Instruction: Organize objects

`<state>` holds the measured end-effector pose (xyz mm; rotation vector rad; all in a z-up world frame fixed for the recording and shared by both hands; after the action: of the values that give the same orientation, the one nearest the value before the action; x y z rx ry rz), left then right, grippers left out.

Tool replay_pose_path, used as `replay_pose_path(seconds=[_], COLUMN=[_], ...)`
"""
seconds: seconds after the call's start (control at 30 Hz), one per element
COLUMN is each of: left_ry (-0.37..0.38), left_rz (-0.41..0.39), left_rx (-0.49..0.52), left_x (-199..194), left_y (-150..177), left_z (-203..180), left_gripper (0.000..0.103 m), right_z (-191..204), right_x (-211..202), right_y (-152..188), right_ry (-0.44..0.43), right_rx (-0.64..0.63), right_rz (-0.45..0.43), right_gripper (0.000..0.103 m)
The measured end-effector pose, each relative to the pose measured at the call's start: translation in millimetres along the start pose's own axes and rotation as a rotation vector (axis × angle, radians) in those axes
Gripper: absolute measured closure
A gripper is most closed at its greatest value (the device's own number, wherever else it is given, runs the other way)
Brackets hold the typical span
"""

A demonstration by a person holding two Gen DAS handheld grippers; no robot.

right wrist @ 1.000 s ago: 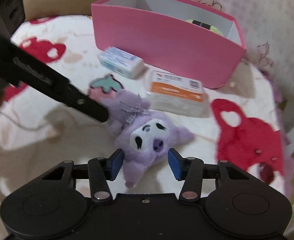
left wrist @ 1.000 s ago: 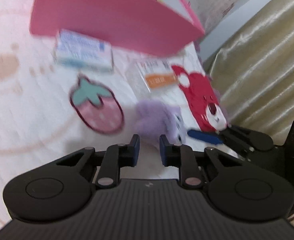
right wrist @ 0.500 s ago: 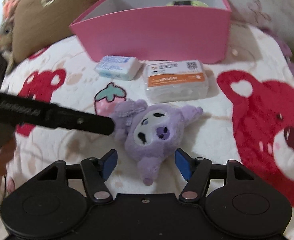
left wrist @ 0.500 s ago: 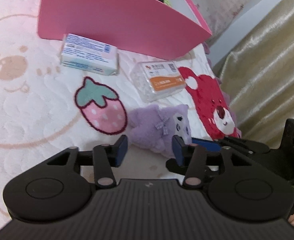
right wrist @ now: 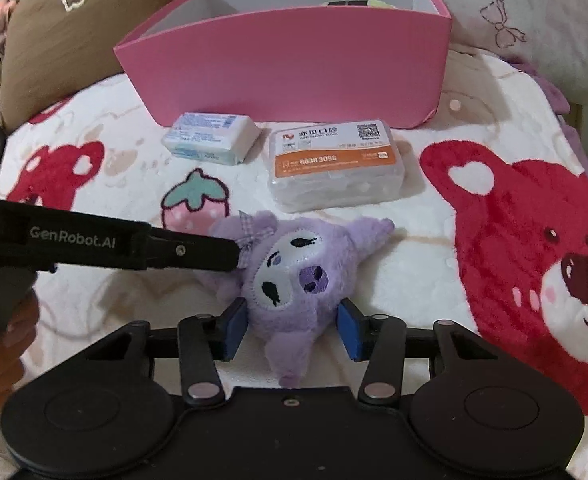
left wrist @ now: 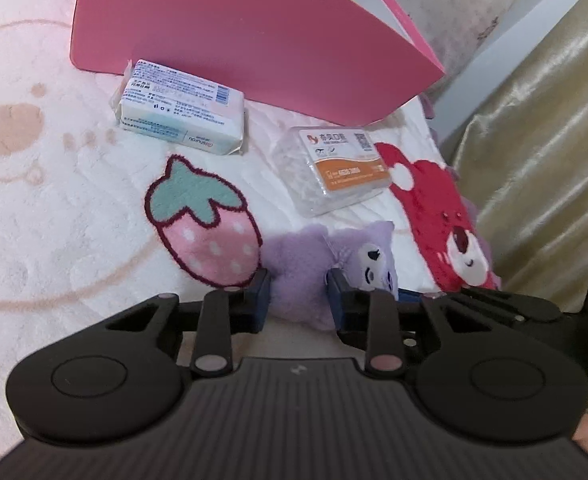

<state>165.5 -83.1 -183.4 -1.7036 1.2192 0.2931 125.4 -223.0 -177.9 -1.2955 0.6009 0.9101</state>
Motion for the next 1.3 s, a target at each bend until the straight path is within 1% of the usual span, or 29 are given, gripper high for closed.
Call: replay_pose_path(seconds=[0.07, 0.13, 0.23, 0.3, 0.4, 0.53, 0.63, 0.7, 0.87, 1.03, 1.13, 1.2, 1.3], left_ry=[-0.007, -0.002, 0.006, 0.010, 0.018, 0.032, 0.031, 0.001, -0.007, -0.017, -0.018, -0.020, -0.042], left_rz=[0.007, 0.019, 0.031, 0.031, 0.017, -0.005, -0.024, -0.036, -0.081, -0.119, -0.133, -0.140, -0.155], left_rx=[0.023, 0.016, 0.002, 0.002, 0.017, 0.059, 0.113, 0.182, 0.239, 0.296, 0.305, 0.301, 0.322], left_x=[1.9, 2.3, 0.2, -2.9, -11.1, -30.0, -48.4, -61.4, -91.0, -117.7, -131.2, -140.2, -151.4], left_y=[0.3, 0.8, 1.9, 1.9, -0.4, -5.9, -8.5, -9.7, -15.8, -33.7, -46.5, -54.9, -66.5], left_z=[-3.8, -6.5, -9.9, -14.5, -23.2, -38.9, -53.6, -67.1, -91.5, -116.8, -127.1, -133.0, -142.9], left_gripper=[0.074, 0.074, 0.074, 0.074, 0.074, 0.074, 0.074, 0.075, 0.075, 0.075, 0.075, 0.075, 0.075], right_z=[-1.4, -1.6, 4.8, 8.1, 7.8, 10.2, 15.4, 20.4, 30.4, 35.2, 39.8, 41.3, 43.6], right_x=[1.5, 0.0, -6.1, -11.4, -23.7, -47.2, -67.5, -81.4, -114.9, -148.8, -166.2, -175.4, -187.7], right_y=[0.4, 0.9, 1.6, 1.5, -1.5, -4.7, -7.0, -8.2, -13.5, -28.8, -40.8, -51.2, -68.9], right_ry=[0.005, 0.007, 0.032, 0.050, 0.053, 0.055, 0.054, 0.047, 0.061, 0.060, 0.061, 0.057, 0.041], right_rx=[0.004, 0.005, -0.047, -0.073, -0.079, -0.103, -0.142, -0.171, -0.232, -0.264, -0.310, -0.336, -0.371], right_rz=[-0.003, -0.007, -0.021, -0.027, -0.040, -0.074, -0.102, -0.116, -0.173, -0.226, -0.247, -0.244, -0.235], right_gripper=[0.050, 0.050, 0.052, 0.052, 0.052, 0.053, 0.052, 0.052, 0.053, 0.052, 0.052, 0.053, 0.053])
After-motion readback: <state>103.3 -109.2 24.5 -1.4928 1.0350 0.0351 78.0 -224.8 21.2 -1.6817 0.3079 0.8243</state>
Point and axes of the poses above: each gripper's, at about its wrist camera, not at the fingertips, and x roughly the way its jaws point, z to its left, y to its underside, the point moved 5 cm from there along x, roughly the way its jaws point, and after that the axes turned 9 degrees about x, right-handed, at the moved point
